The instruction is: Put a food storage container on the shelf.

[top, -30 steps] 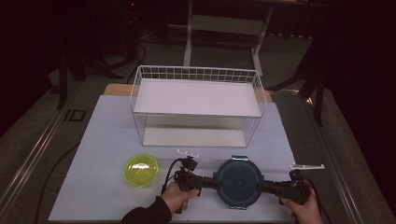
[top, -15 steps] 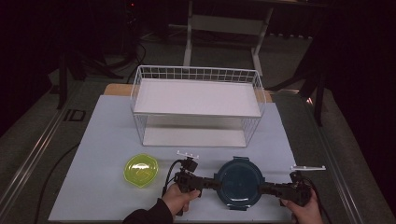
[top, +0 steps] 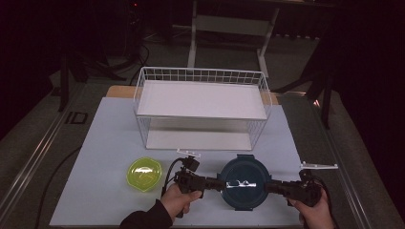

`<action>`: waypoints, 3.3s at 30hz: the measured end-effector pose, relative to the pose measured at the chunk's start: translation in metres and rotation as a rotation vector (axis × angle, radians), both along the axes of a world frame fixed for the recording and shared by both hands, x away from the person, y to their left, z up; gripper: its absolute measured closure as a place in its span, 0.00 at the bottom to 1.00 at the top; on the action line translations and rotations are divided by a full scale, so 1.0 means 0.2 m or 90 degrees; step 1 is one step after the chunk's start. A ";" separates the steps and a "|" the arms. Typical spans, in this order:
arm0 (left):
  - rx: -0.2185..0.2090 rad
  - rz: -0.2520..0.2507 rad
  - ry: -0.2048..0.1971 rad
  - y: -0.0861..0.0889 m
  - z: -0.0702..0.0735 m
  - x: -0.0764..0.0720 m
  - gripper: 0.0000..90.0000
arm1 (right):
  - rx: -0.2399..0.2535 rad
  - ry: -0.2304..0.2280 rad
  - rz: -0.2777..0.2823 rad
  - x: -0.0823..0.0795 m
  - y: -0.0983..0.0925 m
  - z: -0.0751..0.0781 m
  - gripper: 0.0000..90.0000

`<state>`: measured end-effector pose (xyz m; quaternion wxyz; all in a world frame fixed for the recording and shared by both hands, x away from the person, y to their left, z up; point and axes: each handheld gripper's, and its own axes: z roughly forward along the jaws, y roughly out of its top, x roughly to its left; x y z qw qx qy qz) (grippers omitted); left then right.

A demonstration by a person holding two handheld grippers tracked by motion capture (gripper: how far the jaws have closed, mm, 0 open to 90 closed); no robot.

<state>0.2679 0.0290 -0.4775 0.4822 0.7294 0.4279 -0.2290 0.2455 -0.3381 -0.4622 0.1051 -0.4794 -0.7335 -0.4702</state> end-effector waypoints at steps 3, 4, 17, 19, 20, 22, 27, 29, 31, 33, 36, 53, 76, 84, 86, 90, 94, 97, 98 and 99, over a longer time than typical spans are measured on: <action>0.001 0.001 -0.009 0.02 0.05 0.00 0.64 | 0.005 -0.008 0.003 0.01 0.02 0.04 0.62; 0.001 0.000 -0.015 0.03 0.06 0.01 0.64 | 0.006 -0.012 0.004 0.01 0.02 0.05 0.62; -0.014 0.020 -0.034 0.14 0.20 0.04 0.64 | 0.013 -0.034 0.022 0.09 0.12 0.19 0.62; -0.015 0.024 -0.038 0.16 0.22 0.05 0.64 | 0.015 -0.038 0.027 0.11 0.14 0.22 0.62; -0.015 0.024 -0.038 0.16 0.22 0.05 0.64 | 0.015 -0.038 0.027 0.11 0.14 0.22 0.62; -0.018 0.026 -0.043 0.19 0.26 0.06 0.64 | 0.015 -0.044 0.031 0.14 0.17 0.26 0.62; -0.024 0.036 -0.060 0.24 0.34 0.11 0.64 | 0.018 -0.065 0.034 0.20 0.22 0.33 0.62; -0.026 0.041 -0.063 0.27 0.37 0.13 0.64 | 0.020 -0.067 0.037 0.23 0.24 0.36 0.62; -0.027 0.047 -0.067 0.29 0.39 0.14 0.64 | 0.021 -0.070 0.041 0.26 0.27 0.39 0.62; -0.027 0.054 -0.070 0.32 0.41 0.16 0.64 | 0.022 -0.072 0.043 0.29 0.29 0.41 0.62; -0.027 0.062 -0.075 0.35 0.45 0.18 0.64 | 0.024 -0.074 0.047 0.34 0.33 0.45 0.62; -0.028 0.094 -0.108 0.49 0.67 0.38 0.64 | 0.022 -0.087 0.045 0.56 0.48 0.68 0.62; -0.036 0.147 -0.086 0.58 0.74 0.61 0.62 | 0.016 -0.041 -0.006 0.77 0.60 0.78 0.61; -0.050 0.172 -0.087 0.57 0.72 0.63 0.60 | 0.035 -0.009 -0.023 0.80 0.60 0.76 0.59; -0.051 0.173 -0.082 0.57 0.72 0.64 0.60 | 0.039 0.002 -0.025 0.81 0.59 0.76 0.59; -0.054 0.176 -0.071 0.56 0.72 0.66 0.59 | 0.047 0.019 -0.030 0.83 0.59 0.75 0.58; -0.063 0.178 -0.064 0.57 0.71 0.67 0.58 | 0.049 0.030 -0.032 0.84 0.59 0.75 0.58; -0.059 0.183 -0.058 0.57 0.71 0.68 0.57 | 0.051 0.040 -0.031 0.86 0.59 0.75 0.57; -0.059 0.186 -0.056 0.57 0.71 0.69 0.57 | 0.052 0.048 -0.031 0.87 0.59 0.75 0.57; -0.059 0.184 -0.055 0.57 0.70 0.69 0.57 | 0.053 0.051 -0.032 0.88 0.59 0.75 0.57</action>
